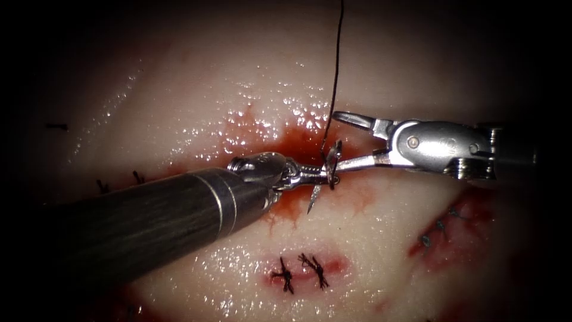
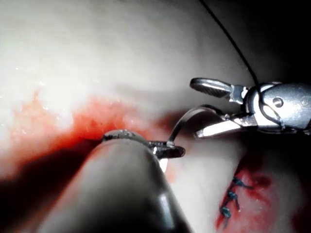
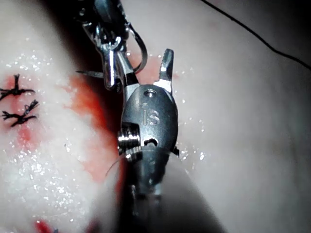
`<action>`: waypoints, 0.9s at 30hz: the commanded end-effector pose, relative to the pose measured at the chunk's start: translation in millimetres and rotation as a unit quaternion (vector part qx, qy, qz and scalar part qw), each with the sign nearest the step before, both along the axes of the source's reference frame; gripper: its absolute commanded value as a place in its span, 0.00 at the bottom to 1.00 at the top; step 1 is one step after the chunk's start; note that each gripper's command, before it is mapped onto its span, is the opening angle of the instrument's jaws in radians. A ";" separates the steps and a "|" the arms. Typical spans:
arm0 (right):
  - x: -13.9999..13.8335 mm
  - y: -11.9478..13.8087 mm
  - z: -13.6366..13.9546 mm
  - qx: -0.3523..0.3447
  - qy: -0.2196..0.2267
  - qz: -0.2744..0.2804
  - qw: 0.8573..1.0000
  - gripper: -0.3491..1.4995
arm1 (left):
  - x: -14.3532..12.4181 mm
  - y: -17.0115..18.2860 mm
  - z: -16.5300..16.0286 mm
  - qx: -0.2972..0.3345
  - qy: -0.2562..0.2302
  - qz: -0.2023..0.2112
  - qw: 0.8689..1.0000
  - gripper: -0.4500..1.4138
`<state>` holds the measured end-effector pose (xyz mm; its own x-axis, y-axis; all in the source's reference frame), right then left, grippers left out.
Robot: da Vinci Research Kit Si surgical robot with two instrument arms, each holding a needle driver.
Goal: Wound Closure
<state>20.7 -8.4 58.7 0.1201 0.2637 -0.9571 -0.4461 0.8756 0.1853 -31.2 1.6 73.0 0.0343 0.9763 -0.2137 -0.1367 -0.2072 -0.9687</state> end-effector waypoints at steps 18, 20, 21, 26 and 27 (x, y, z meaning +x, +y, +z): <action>1.7 -1.0 0.1 -0.036 0.010 0.038 0.999 0.85 | -0.6 0.2 0.6 0.008 -0.065 -0.024 0.998 0.00; 1.8 -1.0 0.0 -0.054 -0.004 0.041 0.998 0.83 | -0.7 0.2 0.6 0.008 -0.063 -0.025 0.998 0.00; 1.8 -0.9 -0.1 -0.059 -0.009 0.042 0.997 0.83 | -0.7 0.1 0.5 0.008 -0.063 -0.025 0.998 0.00; 1.9 -0.9 -0.3 -0.077 -0.029 0.039 0.996 0.80 | -0.7 -0.1 0.2 0.002 -0.057 -0.029 0.998 0.00; 1.9 -0.9 -0.3 -0.079 -0.031 0.037 0.996 0.79 | -0.8 -0.1 0.2 0.002 -0.057 -0.029 0.998 0.00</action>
<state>21.9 -9.2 57.9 0.1692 0.1213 -0.9781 -0.5177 0.8554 0.0165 -31.4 1.3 72.5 0.1162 0.9720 -0.2044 -0.0374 -0.2014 -0.9788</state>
